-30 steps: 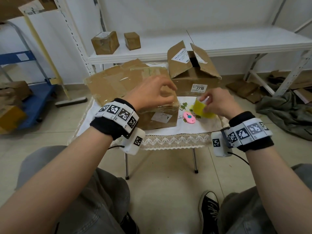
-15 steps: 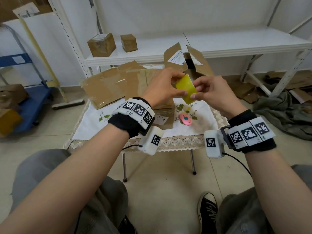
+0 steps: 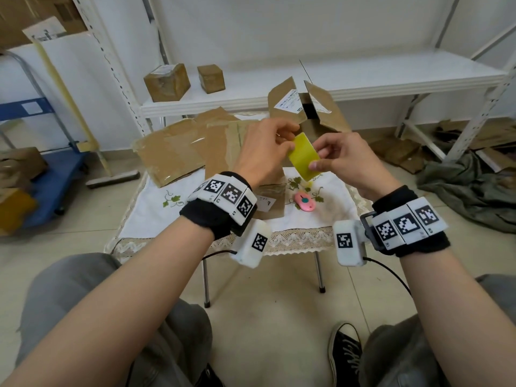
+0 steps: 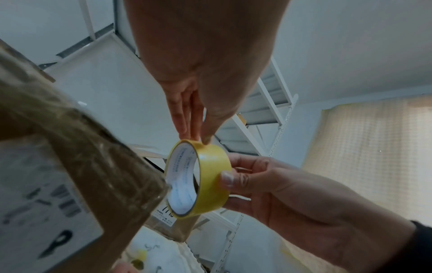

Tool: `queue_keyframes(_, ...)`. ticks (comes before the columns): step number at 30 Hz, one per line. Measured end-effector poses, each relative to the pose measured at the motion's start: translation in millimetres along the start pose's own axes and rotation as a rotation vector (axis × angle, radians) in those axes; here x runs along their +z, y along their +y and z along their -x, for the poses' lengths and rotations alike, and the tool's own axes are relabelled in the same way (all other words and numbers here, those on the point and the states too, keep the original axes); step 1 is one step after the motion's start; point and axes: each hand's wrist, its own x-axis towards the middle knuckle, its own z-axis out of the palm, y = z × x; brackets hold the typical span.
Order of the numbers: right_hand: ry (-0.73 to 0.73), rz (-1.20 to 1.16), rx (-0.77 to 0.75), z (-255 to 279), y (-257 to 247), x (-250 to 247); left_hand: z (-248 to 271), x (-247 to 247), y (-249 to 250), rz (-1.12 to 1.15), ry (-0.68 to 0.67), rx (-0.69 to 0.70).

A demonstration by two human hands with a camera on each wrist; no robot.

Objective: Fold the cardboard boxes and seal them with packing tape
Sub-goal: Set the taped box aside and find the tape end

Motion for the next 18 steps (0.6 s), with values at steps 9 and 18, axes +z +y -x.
queue_keyframes(9, 0.008, 0.077, -0.013, -2.4, 3.7, 4.9, -3.1, -14.1, -9.9, 0.103, -0.031, -0.153)
queue_keyframes(18, -0.009, 0.132, -0.117, 0.2, -1.8, 9.6, -4.0, -13.4, -12.8, 0.030, -0.019, -0.162)
